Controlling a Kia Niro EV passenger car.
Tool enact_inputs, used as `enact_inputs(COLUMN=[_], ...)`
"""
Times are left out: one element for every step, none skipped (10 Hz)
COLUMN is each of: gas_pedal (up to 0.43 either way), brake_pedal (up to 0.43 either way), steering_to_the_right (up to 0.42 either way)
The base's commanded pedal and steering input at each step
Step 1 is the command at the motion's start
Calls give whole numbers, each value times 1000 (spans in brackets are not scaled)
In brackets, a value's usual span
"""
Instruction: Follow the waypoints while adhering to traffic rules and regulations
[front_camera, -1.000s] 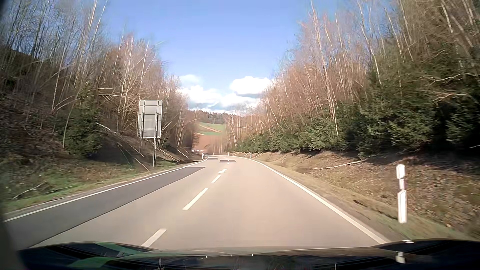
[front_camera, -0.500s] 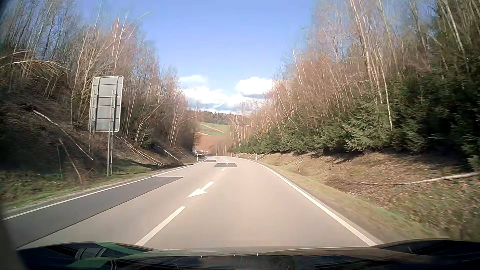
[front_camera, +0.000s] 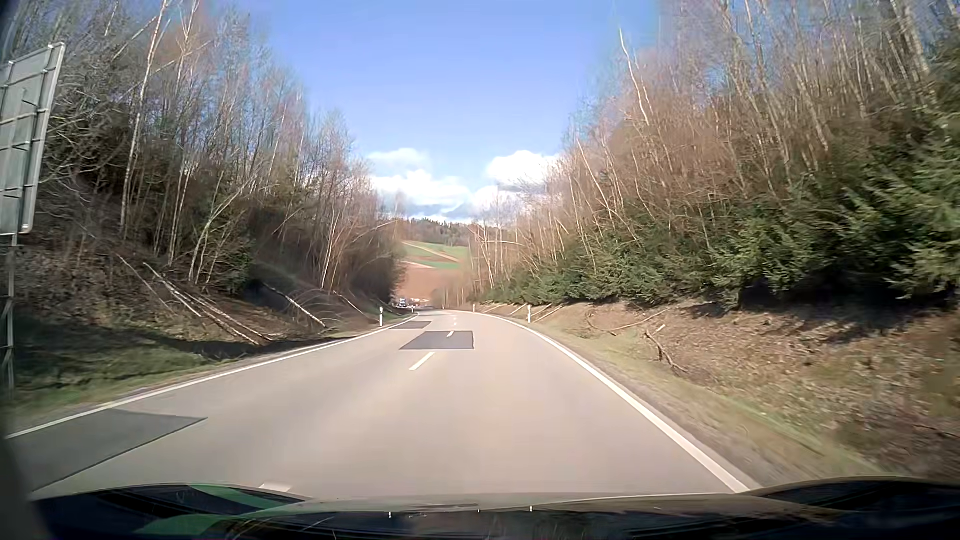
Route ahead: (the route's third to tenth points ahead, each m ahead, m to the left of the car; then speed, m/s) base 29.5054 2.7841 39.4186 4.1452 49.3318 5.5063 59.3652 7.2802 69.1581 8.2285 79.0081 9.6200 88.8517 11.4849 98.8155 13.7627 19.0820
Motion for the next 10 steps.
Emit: enact_inputs(gas_pedal=[0, 8, 20, 20, 20, 20, 20, 20, 28, 28], brake_pedal=[0, 0, 0, 0, 0, 0, 0, 0, 0, 0], steering_to_the_right=[-18, -17, -17, -16, -15, -16, -15, -16, -16, -16])
